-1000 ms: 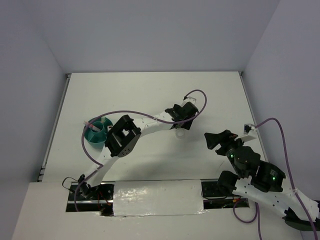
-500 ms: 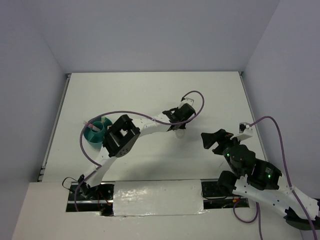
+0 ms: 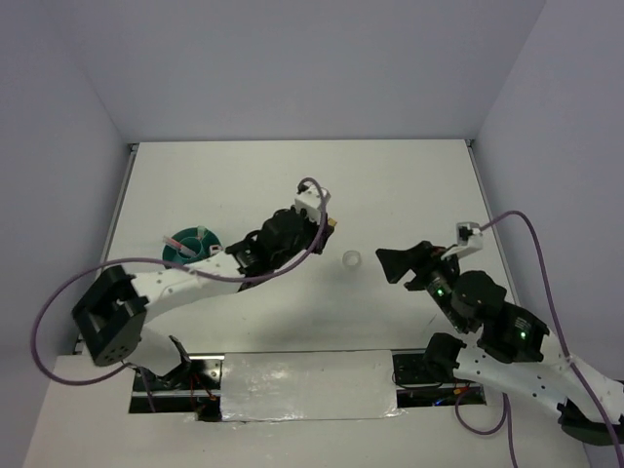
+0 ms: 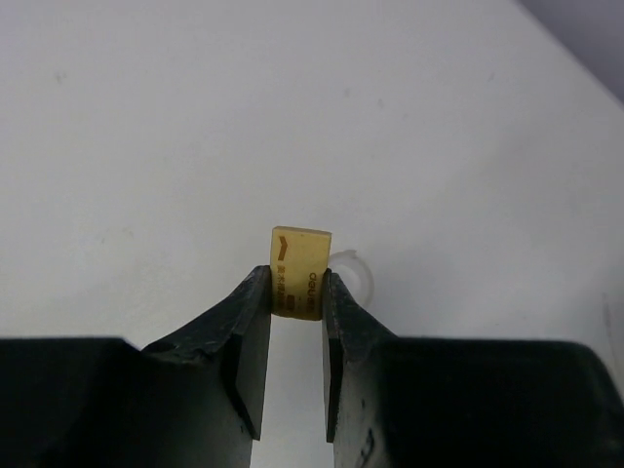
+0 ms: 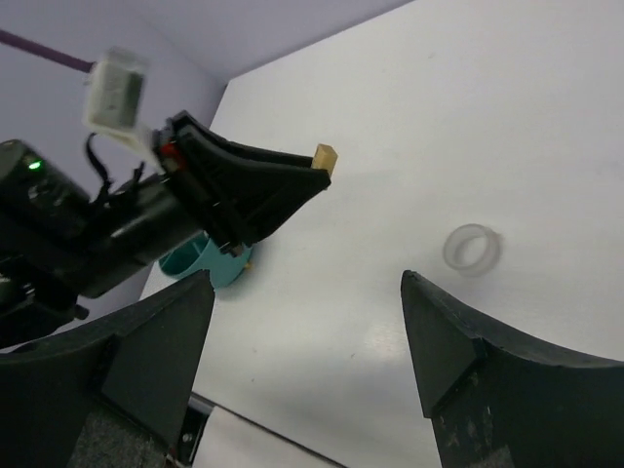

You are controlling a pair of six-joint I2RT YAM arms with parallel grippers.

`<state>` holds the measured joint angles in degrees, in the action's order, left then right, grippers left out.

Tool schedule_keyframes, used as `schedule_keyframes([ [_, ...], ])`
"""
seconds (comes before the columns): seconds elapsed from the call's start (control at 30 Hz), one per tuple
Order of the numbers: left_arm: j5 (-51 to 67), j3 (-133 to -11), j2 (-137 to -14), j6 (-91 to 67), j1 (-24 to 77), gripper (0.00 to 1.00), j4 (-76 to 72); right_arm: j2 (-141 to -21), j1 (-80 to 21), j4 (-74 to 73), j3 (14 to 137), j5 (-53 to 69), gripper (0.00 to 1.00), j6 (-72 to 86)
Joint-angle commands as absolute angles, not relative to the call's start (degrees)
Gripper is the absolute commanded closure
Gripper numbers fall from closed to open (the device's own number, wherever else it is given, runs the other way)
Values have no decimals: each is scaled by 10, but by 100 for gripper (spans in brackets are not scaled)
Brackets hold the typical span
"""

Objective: Sort the stationery into containers
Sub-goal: Pick up the stationery from the center of the board.

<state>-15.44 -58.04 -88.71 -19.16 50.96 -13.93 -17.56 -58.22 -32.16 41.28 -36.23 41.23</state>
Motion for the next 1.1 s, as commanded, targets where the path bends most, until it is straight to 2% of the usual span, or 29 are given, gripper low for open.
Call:
schedule_keyframes([
  [0.0,-74,-492,-807,-158,520,100,-261,-259,-581,-241,448,-291,16,381],
  [0.13,-19,-362,-689,-167,535,100,-340,-296,-581,-139,432,-254,23,385],
  [0.2,-4,-318,-638,-171,543,100,-353,-340,-581,-120,441,-236,32,391],
  [0.23,3,-306,-622,-172,547,100,-363,-358,-581,-115,446,-228,37,393],
  [0.33,6,-277,-570,-166,559,100,-369,-429,-581,-107,463,-205,41,411],
  [0.63,-19,-256,-490,-154,571,100,-343,-533,-611,-87,463,-202,46,465],
  [1.07,-34,-255,-486,-147,571,100,-324,-534,-620,-47,447,-183,46,479],
])
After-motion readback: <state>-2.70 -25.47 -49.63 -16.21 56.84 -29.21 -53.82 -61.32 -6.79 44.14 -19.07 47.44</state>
